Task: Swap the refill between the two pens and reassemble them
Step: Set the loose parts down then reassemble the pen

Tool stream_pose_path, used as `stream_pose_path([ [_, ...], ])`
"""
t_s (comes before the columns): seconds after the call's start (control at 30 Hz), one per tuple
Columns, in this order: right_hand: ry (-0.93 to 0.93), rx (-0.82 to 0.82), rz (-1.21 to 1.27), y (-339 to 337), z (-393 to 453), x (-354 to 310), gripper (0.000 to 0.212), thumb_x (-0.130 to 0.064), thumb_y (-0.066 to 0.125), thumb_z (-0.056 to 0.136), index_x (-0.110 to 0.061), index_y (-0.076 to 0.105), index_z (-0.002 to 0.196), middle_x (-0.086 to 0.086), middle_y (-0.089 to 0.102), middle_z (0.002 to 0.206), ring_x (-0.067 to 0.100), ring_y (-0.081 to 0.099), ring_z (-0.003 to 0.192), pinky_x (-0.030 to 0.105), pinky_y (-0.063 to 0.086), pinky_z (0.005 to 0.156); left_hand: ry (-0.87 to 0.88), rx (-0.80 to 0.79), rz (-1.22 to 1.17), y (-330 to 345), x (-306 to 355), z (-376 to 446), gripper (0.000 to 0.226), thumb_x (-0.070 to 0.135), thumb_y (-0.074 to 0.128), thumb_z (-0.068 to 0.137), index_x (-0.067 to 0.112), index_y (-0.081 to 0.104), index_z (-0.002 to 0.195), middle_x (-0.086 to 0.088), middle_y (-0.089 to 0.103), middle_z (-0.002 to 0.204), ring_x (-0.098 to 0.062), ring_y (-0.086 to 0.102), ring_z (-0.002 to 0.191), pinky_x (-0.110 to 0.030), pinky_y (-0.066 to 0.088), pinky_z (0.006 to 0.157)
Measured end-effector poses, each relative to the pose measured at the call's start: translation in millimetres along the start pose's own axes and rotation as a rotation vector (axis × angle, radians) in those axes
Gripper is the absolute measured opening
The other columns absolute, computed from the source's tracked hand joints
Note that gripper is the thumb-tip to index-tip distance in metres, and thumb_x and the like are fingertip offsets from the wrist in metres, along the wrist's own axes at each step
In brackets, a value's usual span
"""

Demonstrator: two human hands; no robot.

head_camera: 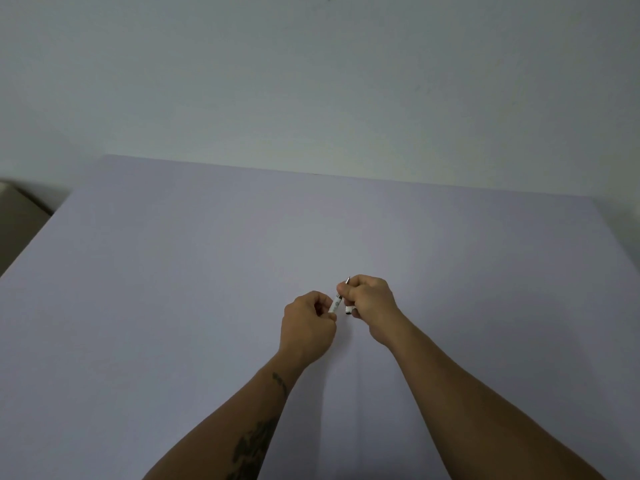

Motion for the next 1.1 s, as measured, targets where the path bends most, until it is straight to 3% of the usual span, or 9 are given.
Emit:
stream_pose_path([
  [0.2, 0.031, 0.046, -0.121, -13, 12, 16, 0.008, -0.016, 0.07, 0.081, -0.015, 0.073, 0.088, -0.001, 0.069, 0.075, 0.007, 0.061, 0.059, 0.02, 0.046, 0.052, -0.099, -0.012, 0.005, -8, -12, 3, 0.012, 0.011, 0.066, 0.079, 0.024, 0.068, 0.077, 0.006, 0.065, 0.07, -0.011, 0.058, 0.058, -0.026, 0.051, 0.057],
  [0.33, -0.029, 0.169, -0.497, -18, 27, 22, 0.024, -0.02, 0.063, 0.084, -0.02, 0.067, 0.108, -0.006, 0.058, 0.093, 0.014, 0.058, 0.08, 0.024, 0.045, 0.065, -0.148, -0.021, -0.008, -13, -25, 3, 0.011, 0.014, 0.065, 0.082, 0.024, 0.069, 0.08, 0.006, 0.066, 0.073, -0.011, 0.059, 0.06, -0.025, 0.05, 0.058],
  [0.43, -0.076, 0.195, -0.636, -8, 39, 23, 0.021, -0.028, 0.059, 0.088, -0.015, 0.063, 0.105, -0.004, 0.058, 0.087, 0.017, 0.055, 0.073, 0.027, 0.043, 0.068, -0.172, -0.034, -0.034, -14, -33, 2, 0.011, 0.013, 0.065, 0.083, 0.023, 0.071, 0.081, 0.005, 0.067, 0.073, -0.01, 0.059, 0.06, -0.024, 0.049, 0.056],
  [0.6, -0.099, 0.188, -0.816, 9, 48, 26, 0.031, -0.019, 0.061, 0.086, -0.007, 0.051, 0.112, 0.011, 0.061, 0.105, 0.031, 0.061, 0.089, 0.03, 0.04, 0.066, -0.206, -0.077, -0.075, -18, -39, -7, 0.013, 0.012, 0.065, 0.083, 0.023, 0.071, 0.079, 0.006, 0.067, 0.07, -0.011, 0.06, 0.061, -0.025, 0.053, 0.056],
  [0.77, -0.104, 0.145, -0.847, 14, 42, 27, 0.02, -0.013, 0.061, 0.081, -0.01, 0.051, 0.098, 0.005, 0.054, 0.086, 0.024, 0.051, 0.071, 0.028, 0.035, 0.056, -0.213, -0.088, -0.057, -23, -47, -11, 0.012, 0.012, 0.066, 0.083, 0.022, 0.071, 0.081, 0.005, 0.067, 0.072, -0.012, 0.06, 0.064, -0.025, 0.053, 0.058],
  [0.83, -0.082, 0.139, -0.743, 12, 36, 29, 0.008, -0.013, 0.058, 0.077, -0.014, 0.052, 0.074, 0.002, 0.053, 0.068, 0.02, 0.048, 0.058, 0.025, 0.031, 0.05, -0.214, -0.099, -0.06, -22, -46, -13, 0.012, 0.012, 0.066, 0.084, 0.022, 0.071, 0.081, 0.004, 0.067, 0.073, -0.013, 0.06, 0.065, -0.026, 0.054, 0.06],
  [0.9, -0.049, 0.148, -0.432, 9, 30, 28, 0.018, -0.012, 0.059, 0.078, -0.009, 0.055, 0.061, 0.006, 0.059, 0.057, 0.02, 0.051, 0.053, 0.027, 0.035, 0.05, -0.207, -0.114, -0.066, -21, -42, -14, 0.012, 0.012, 0.066, 0.084, 0.022, 0.071, 0.082, 0.004, 0.067, 0.074, -0.013, 0.06, 0.065, -0.028, 0.055, 0.062],
  [1.0, -0.011, 0.145, 0.018, 0, 15, 12, 0.018, -0.012, 0.065, 0.084, -0.011, 0.071, 0.067, -0.002, 0.07, 0.056, 0.014, 0.059, 0.055, 0.028, 0.043, 0.051, -0.182, -0.145, -0.068, -19, -33, -17, 0.012, 0.011, 0.065, 0.085, 0.021, 0.071, 0.084, 0.002, 0.066, 0.075, -0.015, 0.059, 0.066, -0.029, 0.055, 0.063],
  [1.1, -0.029, 0.118, 0.151, -9, 1, -3, 0.016, -0.015, 0.065, 0.089, -0.015, 0.074, 0.075, -0.006, 0.074, 0.061, 0.005, 0.061, 0.054, 0.022, 0.047, 0.049, -0.146, -0.15, -0.084, -16, -23, -21, 0.011, 0.01, 0.065, 0.085, 0.018, 0.073, 0.088, 0.002, 0.065, 0.074, -0.013, 0.057, 0.063, -0.02, 0.052, 0.052],
])
Point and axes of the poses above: each hand's wrist, its own z-axis towards the middle knuckle, its own y-axis out of the palm, x = y × z, the point moved 4 cm from there along z, towards the middle knuckle
